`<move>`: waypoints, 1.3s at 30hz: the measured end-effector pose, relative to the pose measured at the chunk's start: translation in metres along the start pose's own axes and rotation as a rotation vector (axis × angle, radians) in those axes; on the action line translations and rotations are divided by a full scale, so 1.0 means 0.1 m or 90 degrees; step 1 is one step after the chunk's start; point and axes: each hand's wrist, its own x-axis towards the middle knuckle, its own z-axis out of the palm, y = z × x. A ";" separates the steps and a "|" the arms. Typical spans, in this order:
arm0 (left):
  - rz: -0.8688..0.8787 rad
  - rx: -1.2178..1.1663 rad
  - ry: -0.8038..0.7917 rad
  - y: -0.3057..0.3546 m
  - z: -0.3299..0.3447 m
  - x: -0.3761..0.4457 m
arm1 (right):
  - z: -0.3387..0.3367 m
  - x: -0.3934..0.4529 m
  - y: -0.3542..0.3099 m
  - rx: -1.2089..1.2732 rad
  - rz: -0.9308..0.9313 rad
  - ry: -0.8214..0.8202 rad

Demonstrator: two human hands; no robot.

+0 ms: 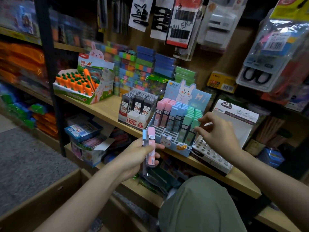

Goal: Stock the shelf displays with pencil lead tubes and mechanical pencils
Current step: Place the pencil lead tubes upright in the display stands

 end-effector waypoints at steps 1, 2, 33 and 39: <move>0.005 -0.001 -0.009 0.01 0.00 0.00 | 0.01 -0.01 0.00 -0.005 -0.002 0.008; 0.009 -0.002 -0.015 0.02 0.01 0.01 | 0.02 -0.02 0.01 -0.006 -0.001 0.017; -0.005 -0.092 0.064 0.19 -0.31 0.13 | 0.04 0.82 -0.94 -0.014 -0.121 -0.069; -0.040 -0.074 0.024 0.22 -0.31 0.09 | 0.26 0.89 -0.84 -0.121 -0.150 -0.103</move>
